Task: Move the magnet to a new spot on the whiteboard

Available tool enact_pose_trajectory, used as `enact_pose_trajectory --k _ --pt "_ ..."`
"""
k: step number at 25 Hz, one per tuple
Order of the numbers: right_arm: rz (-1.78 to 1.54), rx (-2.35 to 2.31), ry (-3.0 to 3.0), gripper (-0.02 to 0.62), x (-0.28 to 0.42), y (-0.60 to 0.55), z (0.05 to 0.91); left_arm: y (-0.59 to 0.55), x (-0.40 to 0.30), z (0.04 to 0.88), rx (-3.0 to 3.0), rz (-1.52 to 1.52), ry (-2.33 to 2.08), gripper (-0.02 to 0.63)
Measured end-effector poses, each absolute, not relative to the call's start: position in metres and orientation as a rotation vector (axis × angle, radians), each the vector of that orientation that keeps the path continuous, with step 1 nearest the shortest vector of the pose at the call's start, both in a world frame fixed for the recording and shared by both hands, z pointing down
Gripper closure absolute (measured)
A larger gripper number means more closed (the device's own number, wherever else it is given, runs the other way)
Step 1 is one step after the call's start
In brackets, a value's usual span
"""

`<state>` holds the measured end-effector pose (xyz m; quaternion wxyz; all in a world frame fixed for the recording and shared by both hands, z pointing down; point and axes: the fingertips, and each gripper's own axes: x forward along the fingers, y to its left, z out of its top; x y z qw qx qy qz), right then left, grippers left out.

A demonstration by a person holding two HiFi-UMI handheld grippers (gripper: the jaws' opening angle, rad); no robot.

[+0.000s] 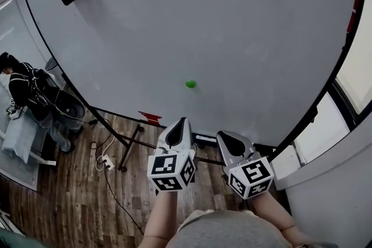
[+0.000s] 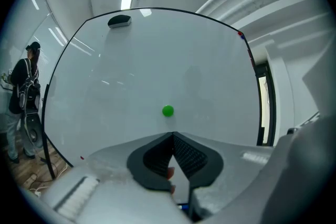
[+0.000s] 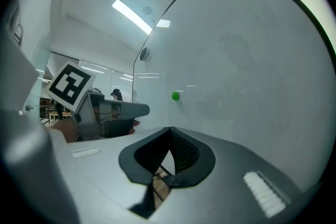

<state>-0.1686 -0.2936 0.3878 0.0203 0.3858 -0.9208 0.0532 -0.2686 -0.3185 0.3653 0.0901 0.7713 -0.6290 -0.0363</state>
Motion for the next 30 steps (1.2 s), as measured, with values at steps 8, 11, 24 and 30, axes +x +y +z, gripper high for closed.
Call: enact_pose_trajectory --k 8,11,24,30 --pt "0.175 1.243 -2.834 0.606 -0.169 -0.308 0.393 -0.355 -0.267 0.348 2.383 -0.087 -1.864 0.596" --pt "0.181 1.263 -2.824 0.606 -0.168 -0.310 0.396 -0.366 -0.263 0.342 2.423 -0.076 -1.847 0.544" --pt "0.199 1.324 -2.790 0.606 -0.157 -0.315 0.405 -0.408 -0.259 0.331 2.467 -0.024 -1.884 0.437" --pt "0.200 1.339 -2.782 0.606 -0.152 -0.317 0.407 -0.416 -0.257 0.328 2.463 -0.031 -1.902 0.437"
